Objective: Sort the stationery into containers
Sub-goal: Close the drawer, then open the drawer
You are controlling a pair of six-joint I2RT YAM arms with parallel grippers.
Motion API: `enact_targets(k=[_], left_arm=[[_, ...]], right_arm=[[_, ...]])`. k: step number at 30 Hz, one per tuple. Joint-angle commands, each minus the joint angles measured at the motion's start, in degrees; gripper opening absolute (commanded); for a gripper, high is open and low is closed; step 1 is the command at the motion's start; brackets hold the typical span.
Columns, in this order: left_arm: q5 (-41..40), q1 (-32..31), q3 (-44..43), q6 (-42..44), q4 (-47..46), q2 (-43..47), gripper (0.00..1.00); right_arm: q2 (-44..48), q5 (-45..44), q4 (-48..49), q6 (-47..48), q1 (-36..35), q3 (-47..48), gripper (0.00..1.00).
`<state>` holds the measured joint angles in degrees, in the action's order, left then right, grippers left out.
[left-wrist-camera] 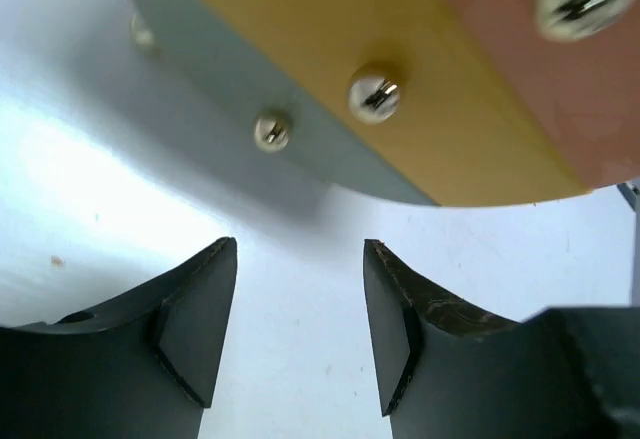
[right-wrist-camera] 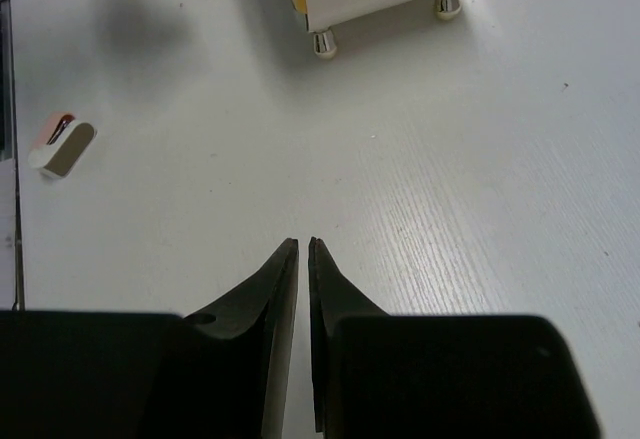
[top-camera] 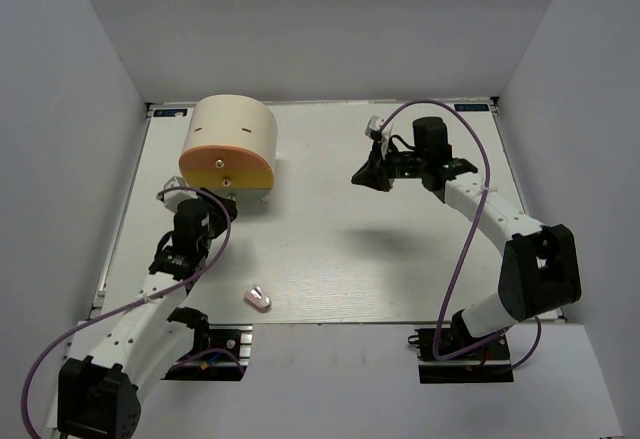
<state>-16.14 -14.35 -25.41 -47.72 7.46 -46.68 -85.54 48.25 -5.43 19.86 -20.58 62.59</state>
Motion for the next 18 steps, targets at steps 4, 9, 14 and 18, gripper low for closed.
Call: enact_targets(k=[4, 9, 14, 18], left_arm=[[5.2, 0.9, 6.1, -11.4, -3.7, 1.1, 0.65], [12.8, 4.5, 11.2, -19.4, -14.7, -5.8, 0.65], [15.5, 6.4, 14.7, -25.0, -24.0, -6.4, 0.65], [17.6, 8.5, 17.3, -28.2, -32.5, -8.4, 0.65]], right_arm=[[2.3, 1.8, 2.5, -0.3, 0.5, -0.4, 0.15], [3.4, 1.4, 2.2, 0.4, 0.4, -1.1, 0.15], [4.6, 0.7, 1.4, 1.9, 0.8, -2.7, 0.15], [4.6, 1.1, 1.6, 1.9, 1.2, -3.3, 0.15]])
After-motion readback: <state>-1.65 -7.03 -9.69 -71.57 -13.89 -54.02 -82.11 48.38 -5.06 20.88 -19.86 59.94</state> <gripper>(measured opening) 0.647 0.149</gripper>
